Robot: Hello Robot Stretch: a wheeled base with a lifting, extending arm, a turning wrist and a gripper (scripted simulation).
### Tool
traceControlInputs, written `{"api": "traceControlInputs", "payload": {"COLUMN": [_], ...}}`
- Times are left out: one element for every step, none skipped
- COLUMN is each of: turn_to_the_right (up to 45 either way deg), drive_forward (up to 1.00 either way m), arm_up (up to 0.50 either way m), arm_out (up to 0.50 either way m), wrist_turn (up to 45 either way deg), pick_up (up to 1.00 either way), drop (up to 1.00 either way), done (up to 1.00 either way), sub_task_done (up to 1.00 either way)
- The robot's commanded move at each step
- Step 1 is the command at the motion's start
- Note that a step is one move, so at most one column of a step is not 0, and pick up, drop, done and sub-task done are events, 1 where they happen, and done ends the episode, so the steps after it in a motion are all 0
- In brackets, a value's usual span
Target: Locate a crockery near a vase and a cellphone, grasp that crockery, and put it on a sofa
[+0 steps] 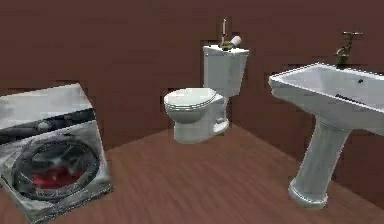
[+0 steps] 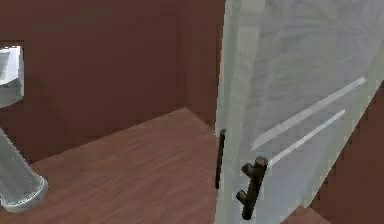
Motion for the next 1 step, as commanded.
{"api": "traceControlInputs", "payload": {"turn_to_the_right": [45.0], "drive_forward": [0.00], "arm_up": [0.00], "arm_out": [0.00], "wrist_turn": [0.0], "pick_up": [0.00], "drop": [0.00], "done": [0.00], "sub_task_done": [0.00]}}
